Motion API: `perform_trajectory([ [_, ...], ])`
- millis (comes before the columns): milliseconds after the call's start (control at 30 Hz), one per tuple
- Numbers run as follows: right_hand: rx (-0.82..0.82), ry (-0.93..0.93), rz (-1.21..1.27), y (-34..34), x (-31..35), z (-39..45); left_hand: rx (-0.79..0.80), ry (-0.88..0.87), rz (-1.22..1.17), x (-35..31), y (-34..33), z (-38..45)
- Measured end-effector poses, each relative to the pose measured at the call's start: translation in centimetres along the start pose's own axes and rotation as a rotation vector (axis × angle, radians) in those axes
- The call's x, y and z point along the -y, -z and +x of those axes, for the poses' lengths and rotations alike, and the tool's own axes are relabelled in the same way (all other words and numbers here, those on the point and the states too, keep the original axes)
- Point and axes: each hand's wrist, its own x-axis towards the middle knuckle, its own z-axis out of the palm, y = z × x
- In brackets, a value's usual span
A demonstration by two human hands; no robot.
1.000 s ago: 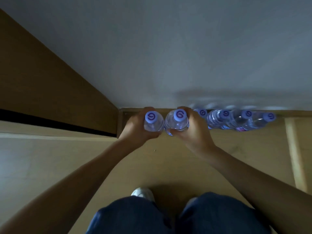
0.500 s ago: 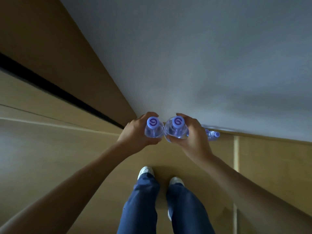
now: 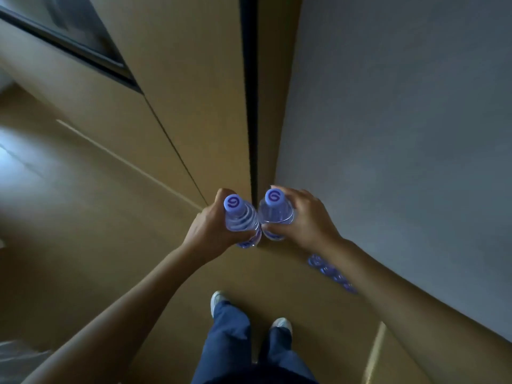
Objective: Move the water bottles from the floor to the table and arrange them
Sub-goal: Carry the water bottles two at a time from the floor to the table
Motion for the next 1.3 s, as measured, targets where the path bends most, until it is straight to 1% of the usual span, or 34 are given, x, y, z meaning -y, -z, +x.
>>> perform_trajectory([
  [167,0.146,0.116,0.047,-4.6,6.4,2.9,-0.215,0.062,-0.065,2.7,7.5,-4.8],
  [333,0.248,0.219,0.100,-11.8,13.8,6.9,-0.385,0.113,-0.179,8.2,15.8,-7.8],
  [500,0.352,0.320,0.123,-19.5,21.9,12.1,-0.475,0.158,-0.204,14.8,24.7,-9.2],
  [600,0.419,0.369,0.123,-24.0,26.4,15.5,-0.507,0.190,-0.178,18.6,29.8,-9.6],
  [700,0.453,0.415,0.141,-28.5,30.6,18.8,-0.551,0.217,-0.136,22.3,34.6,-9.7],
  [800,0.505,0.433,0.179,-32.8,34.1,22.1,-0.595,0.249,-0.114,25.8,38.6,-9.5],
  [1000,0.602,0.468,0.197,-41.7,39.7,31.0,-0.699,0.289,-0.129,33.3,46.2,-5.7],
  [1100,0.643,0.508,0.195,-46.4,42.2,37.4,-0.729,0.312,-0.124,37.6,51.0,-1.9],
  [1300,0.663,0.580,0.187,-54.5,48.4,50.9,-0.793,0.383,-0.177,44.7,61.7,7.1],
])
